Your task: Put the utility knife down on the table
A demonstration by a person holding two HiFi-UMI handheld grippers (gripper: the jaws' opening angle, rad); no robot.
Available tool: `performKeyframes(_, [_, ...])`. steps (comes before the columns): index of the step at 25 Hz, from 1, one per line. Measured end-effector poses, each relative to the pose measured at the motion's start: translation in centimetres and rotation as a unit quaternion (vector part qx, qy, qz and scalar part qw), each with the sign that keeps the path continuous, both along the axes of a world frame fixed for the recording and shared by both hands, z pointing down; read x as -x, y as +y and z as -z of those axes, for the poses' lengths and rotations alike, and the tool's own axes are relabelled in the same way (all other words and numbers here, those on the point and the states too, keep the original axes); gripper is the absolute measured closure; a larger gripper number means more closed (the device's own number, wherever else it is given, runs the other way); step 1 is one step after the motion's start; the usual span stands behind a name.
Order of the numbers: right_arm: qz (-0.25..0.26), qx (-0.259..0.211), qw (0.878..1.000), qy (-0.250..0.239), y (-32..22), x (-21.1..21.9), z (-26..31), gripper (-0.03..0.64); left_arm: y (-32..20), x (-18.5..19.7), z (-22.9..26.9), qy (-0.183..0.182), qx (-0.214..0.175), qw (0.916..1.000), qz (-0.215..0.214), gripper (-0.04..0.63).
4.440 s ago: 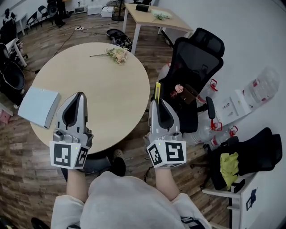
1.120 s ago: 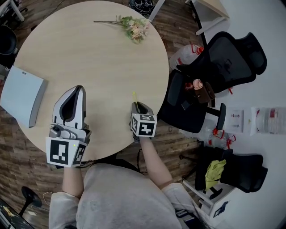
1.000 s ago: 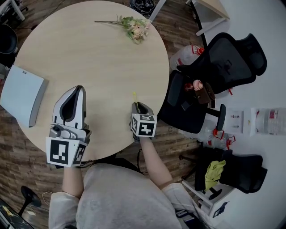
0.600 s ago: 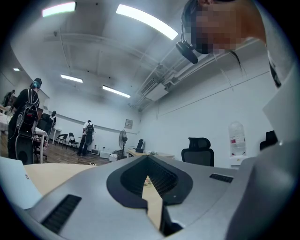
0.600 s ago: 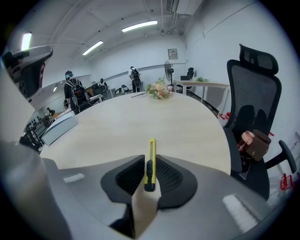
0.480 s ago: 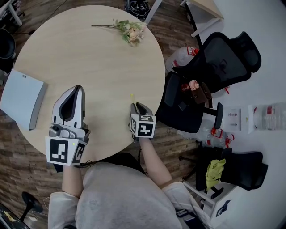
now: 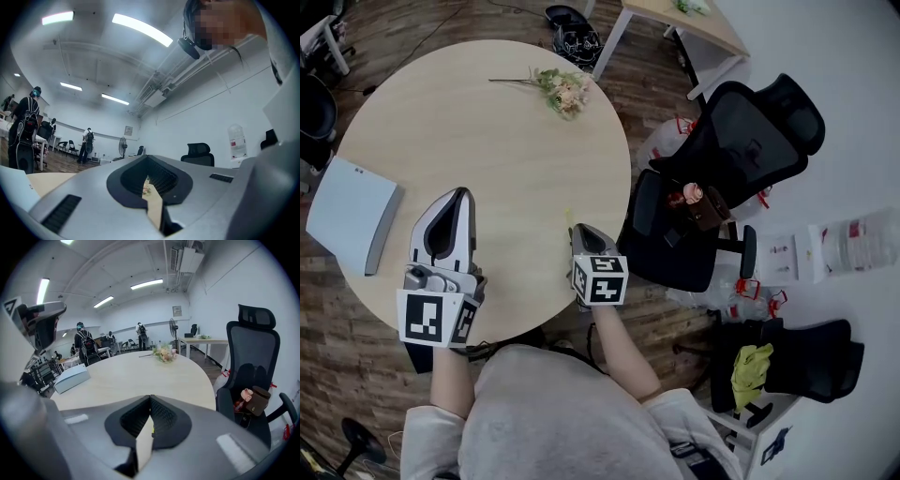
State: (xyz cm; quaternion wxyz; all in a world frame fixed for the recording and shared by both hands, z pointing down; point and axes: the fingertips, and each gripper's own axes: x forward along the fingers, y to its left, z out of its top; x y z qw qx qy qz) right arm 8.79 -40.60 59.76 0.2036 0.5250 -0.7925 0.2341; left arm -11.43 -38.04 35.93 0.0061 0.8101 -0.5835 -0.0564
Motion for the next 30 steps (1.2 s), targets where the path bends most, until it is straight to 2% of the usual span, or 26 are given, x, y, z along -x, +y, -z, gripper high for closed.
performKeyframes(6, [0.016, -0.050, 0.998, -0.022, 1.7, -0.2, 4.9, 0.606, 2.6, -1.6, 1.6, -0.007, -0.011, 0.9999, -0.005, 0.588])
performKeyframes(13, [0.010, -0.110, 0.993, -0.044, 3.5, -1.5, 10.8, 0.606, 5.0, -2.9, 3.7, -0.013, -0.031, 0.9994, -0.006, 0.588])
performKeyframes(30, [0.009, -0.239, 0.970, -0.049, 9.4, -5.0, 21.1, 0.606, 11.1, -5.2, 6.3, -0.019, -0.059, 0.9981, -0.004, 0.588])
